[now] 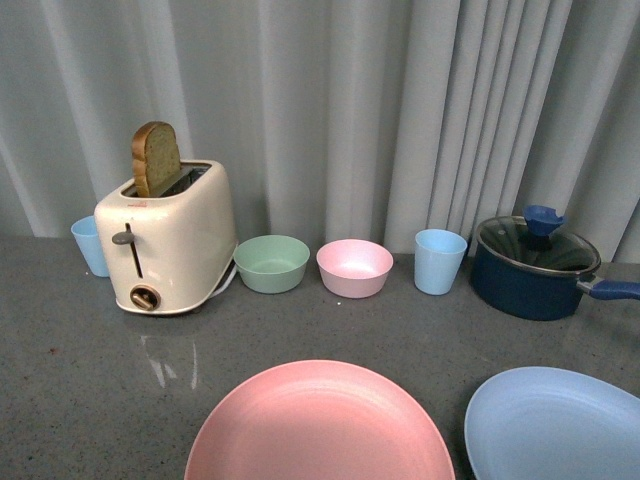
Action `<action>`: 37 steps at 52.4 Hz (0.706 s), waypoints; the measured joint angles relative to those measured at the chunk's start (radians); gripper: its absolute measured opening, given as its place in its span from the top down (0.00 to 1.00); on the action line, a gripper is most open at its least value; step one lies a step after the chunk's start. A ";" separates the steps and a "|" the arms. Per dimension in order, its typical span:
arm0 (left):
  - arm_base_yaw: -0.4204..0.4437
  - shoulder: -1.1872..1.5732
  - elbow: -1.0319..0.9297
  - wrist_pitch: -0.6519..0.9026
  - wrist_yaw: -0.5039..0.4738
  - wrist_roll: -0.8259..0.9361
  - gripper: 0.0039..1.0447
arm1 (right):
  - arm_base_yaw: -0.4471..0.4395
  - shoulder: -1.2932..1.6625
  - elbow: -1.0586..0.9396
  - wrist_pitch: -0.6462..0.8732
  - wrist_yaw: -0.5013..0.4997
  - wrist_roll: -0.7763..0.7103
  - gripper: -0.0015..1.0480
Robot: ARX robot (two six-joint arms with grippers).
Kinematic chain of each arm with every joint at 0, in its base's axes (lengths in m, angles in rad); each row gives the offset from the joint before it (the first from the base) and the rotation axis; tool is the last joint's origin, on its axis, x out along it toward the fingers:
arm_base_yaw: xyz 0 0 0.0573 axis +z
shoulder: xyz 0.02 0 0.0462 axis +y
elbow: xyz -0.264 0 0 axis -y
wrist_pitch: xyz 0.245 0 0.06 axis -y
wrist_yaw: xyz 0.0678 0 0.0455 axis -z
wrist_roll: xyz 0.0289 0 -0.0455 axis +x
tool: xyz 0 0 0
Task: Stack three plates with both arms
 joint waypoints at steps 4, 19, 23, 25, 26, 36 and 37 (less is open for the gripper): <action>0.000 -0.016 0.000 -0.016 0.000 0.000 0.97 | 0.000 0.000 0.000 0.000 0.000 0.000 0.07; 0.000 -0.192 0.000 -0.198 0.000 0.001 0.97 | 0.000 0.000 0.000 0.000 0.000 0.000 0.07; 0.000 -0.193 0.000 -0.200 0.000 0.001 0.97 | 0.000 0.000 0.000 0.000 0.000 0.000 0.07; 0.000 -0.192 0.000 -0.200 0.000 0.001 0.97 | 0.000 0.000 0.000 0.000 0.000 0.000 0.07; 0.000 -0.193 0.000 -0.200 0.000 0.001 0.97 | 0.000 0.000 0.000 0.000 0.000 0.000 0.07; 0.000 -0.193 0.000 -0.200 0.000 0.001 0.67 | 0.000 0.000 0.000 0.000 0.000 0.000 0.07; 0.000 -0.193 0.000 -0.200 0.000 0.001 0.62 | 0.000 0.000 0.000 0.000 0.000 0.000 0.07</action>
